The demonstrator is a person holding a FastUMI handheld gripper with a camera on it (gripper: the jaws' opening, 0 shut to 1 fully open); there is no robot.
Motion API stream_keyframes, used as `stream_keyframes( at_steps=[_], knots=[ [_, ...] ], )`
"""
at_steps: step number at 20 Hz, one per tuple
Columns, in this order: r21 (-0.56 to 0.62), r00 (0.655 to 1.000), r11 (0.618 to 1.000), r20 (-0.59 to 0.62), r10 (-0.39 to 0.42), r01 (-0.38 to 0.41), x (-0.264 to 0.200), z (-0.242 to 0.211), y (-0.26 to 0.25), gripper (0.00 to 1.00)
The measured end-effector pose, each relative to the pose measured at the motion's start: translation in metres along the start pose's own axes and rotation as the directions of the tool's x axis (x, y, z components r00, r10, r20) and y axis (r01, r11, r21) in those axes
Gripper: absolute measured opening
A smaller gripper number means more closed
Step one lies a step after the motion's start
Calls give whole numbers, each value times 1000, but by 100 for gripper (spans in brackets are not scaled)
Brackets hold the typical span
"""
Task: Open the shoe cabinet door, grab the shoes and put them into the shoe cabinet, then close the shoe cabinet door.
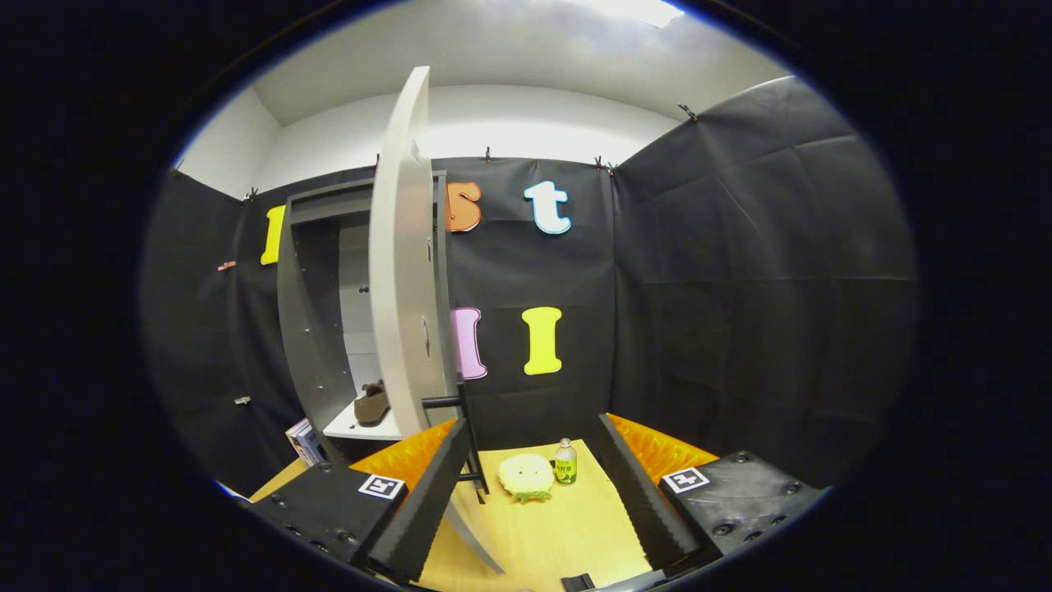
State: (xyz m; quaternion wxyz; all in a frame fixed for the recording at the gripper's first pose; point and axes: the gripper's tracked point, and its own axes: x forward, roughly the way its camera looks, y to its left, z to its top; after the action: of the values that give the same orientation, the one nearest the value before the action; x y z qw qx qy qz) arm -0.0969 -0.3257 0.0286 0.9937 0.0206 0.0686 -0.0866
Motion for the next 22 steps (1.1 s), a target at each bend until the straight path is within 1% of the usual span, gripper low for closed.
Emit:
stream_keyframes(
  at_steps=[4,6,8,10,14,17,22],
  knots=[
    [-9,1000,1000,-14,24,-24,32,-11,-8,98],
    [-9,998,999,-46,49,-49,51,-22,-9,98],
    [20,995,997,-77,70,-68,70,-33,-9,98],
    [54,991,994,-96,98,-93,67,-37,-4,97],
    [6,996,998,-56,64,-63,65,-30,-3,95],
    [32,992,995,-76,100,-98,60,-37,19,95],
    [43,992,994,-76,104,-101,48,-40,47,95]
  ],
)
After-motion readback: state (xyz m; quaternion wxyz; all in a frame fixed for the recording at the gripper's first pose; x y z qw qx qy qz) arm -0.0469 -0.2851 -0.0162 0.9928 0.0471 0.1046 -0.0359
